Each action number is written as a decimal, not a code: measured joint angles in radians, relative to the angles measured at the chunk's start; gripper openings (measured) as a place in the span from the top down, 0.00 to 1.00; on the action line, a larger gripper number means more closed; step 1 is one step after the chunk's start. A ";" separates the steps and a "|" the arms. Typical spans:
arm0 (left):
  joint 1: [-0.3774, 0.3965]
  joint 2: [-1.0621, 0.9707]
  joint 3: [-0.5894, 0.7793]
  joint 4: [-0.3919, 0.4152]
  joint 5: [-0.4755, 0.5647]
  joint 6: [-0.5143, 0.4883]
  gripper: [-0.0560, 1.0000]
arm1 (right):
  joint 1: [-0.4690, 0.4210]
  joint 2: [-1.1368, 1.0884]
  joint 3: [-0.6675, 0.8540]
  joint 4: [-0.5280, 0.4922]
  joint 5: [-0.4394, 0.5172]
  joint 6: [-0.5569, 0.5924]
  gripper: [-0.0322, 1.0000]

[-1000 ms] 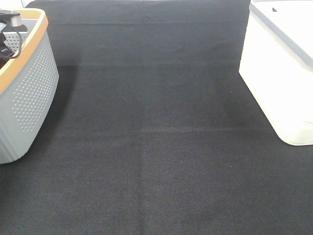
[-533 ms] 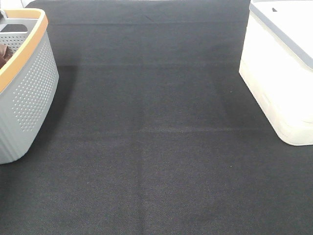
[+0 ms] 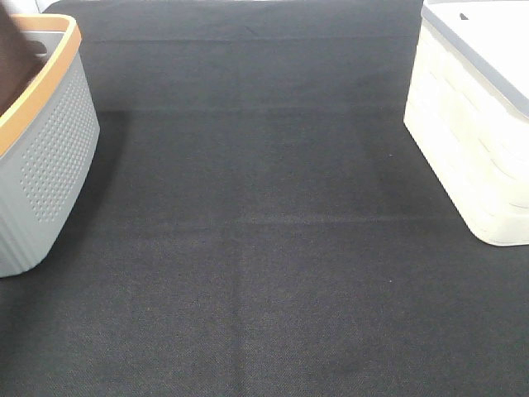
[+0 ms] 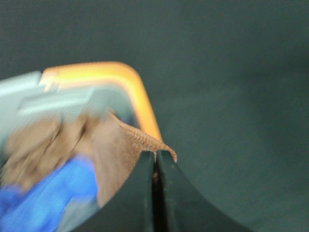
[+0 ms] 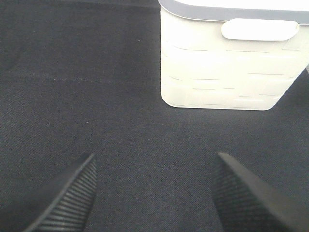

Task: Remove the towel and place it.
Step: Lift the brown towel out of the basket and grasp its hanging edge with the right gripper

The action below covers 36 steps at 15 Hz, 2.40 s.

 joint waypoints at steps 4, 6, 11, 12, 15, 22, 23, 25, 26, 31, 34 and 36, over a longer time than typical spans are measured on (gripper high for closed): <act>-0.004 -0.058 0.000 -0.244 -0.117 0.000 0.95 | 0.000 0.000 0.000 0.001 0.000 0.000 0.34; -0.004 -0.062 0.001 -0.366 -0.145 0.011 0.95 | 0.000 0.000 0.000 0.014 0.000 0.000 0.34; -0.004 -0.062 0.001 -0.803 -0.229 0.211 0.95 | 0.000 0.000 0.000 0.017 0.000 0.000 0.34; -0.004 -0.062 0.001 -0.874 -0.240 0.252 0.95 | 0.000 0.000 0.000 0.017 0.000 0.000 0.34; -0.004 -0.062 0.001 -0.988 -0.266 0.325 0.95 | 0.000 0.000 0.000 0.017 0.000 0.000 0.34; -0.178 -0.062 0.001 -1.088 -0.242 0.548 0.95 | 0.000 0.000 0.000 0.063 0.000 0.000 0.34; -0.194 -0.062 0.001 -1.080 -0.174 0.579 0.95 | 0.000 0.000 0.000 0.082 -0.001 0.000 0.34; -0.202 -0.062 0.001 -1.041 -0.008 0.623 0.95 | 0.000 0.000 0.000 0.114 -0.004 0.000 0.34; -0.202 -0.062 0.001 -1.018 0.067 0.653 0.95 | 0.000 0.000 0.000 0.129 -0.008 0.000 0.34; -0.202 -0.063 0.001 -0.877 0.178 0.745 0.95 | 0.000 0.188 0.000 0.213 -0.015 -0.091 0.34; -0.202 -0.063 0.001 -0.818 0.180 0.746 0.95 | 0.000 0.359 -0.011 0.304 -0.105 -0.191 0.34; -0.202 -0.063 0.001 -0.785 0.180 0.740 0.95 | 0.000 0.453 -0.011 0.445 -0.256 -0.313 0.34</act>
